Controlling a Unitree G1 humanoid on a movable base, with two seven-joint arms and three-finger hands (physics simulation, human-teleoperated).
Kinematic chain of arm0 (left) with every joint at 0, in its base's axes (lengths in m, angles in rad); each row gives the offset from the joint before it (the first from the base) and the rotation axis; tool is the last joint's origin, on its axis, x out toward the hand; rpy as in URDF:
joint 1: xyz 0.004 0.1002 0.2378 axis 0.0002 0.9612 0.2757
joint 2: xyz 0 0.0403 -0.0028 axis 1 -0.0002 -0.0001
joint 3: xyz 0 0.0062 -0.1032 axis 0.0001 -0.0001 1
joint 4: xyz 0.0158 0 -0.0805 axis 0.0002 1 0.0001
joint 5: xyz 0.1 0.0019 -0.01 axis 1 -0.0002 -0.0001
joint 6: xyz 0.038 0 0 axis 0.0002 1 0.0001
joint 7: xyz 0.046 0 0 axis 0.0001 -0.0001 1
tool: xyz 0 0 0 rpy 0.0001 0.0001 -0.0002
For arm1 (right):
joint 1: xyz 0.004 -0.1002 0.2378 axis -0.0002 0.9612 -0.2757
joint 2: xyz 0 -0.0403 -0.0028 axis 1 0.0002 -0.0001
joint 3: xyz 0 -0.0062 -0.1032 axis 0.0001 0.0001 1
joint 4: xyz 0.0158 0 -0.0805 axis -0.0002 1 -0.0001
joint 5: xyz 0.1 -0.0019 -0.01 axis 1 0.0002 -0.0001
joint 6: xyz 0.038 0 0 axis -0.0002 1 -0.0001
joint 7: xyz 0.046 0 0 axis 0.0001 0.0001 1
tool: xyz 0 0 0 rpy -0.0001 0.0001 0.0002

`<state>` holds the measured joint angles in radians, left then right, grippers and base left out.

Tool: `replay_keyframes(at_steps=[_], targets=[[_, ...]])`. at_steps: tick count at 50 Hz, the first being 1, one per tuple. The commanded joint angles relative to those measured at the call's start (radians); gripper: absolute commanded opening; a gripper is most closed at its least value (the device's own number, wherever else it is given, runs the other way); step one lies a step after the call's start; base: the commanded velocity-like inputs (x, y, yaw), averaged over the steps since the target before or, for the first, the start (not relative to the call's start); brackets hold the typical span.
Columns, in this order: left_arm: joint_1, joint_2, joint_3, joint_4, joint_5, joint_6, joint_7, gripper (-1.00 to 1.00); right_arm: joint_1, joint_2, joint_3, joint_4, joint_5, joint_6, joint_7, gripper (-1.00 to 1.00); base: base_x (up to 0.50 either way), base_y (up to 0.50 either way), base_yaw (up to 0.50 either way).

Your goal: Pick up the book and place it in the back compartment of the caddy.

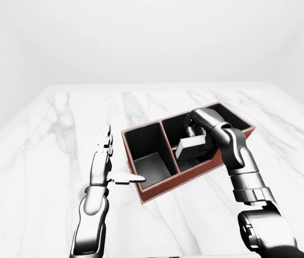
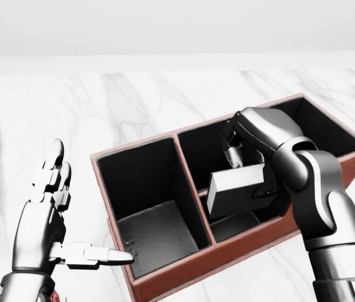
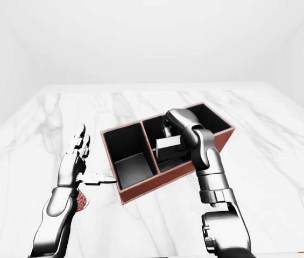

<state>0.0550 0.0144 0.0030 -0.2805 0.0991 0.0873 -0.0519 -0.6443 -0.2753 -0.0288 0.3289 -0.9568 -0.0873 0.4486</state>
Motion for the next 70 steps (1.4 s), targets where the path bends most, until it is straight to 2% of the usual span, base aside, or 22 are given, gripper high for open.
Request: replay_keyframes(at_steps=[1,38,70], targets=[[0.001,0.0,0.0,-0.002,0.001,0.0,0.0,1.0,-0.017,-0.002,-0.01,0.029,-0.002,0.0,-0.039,-1.0,0.0,0.0,0.0],[-0.002,0.0,0.0,0.008,0.003,0.0,0.001,1.0,-0.035,-0.004,0.007,0.175,-0.043,0.0,-0.156,-1.0,0.0,0.0,0.0],[0.003,-0.001,-0.002,0.0,0.005,0.0,0.002,1.0,-0.031,0.007,0.015,0.189,-0.048,0.0,-0.179,-1.0,0.0,0.0,0.0]])
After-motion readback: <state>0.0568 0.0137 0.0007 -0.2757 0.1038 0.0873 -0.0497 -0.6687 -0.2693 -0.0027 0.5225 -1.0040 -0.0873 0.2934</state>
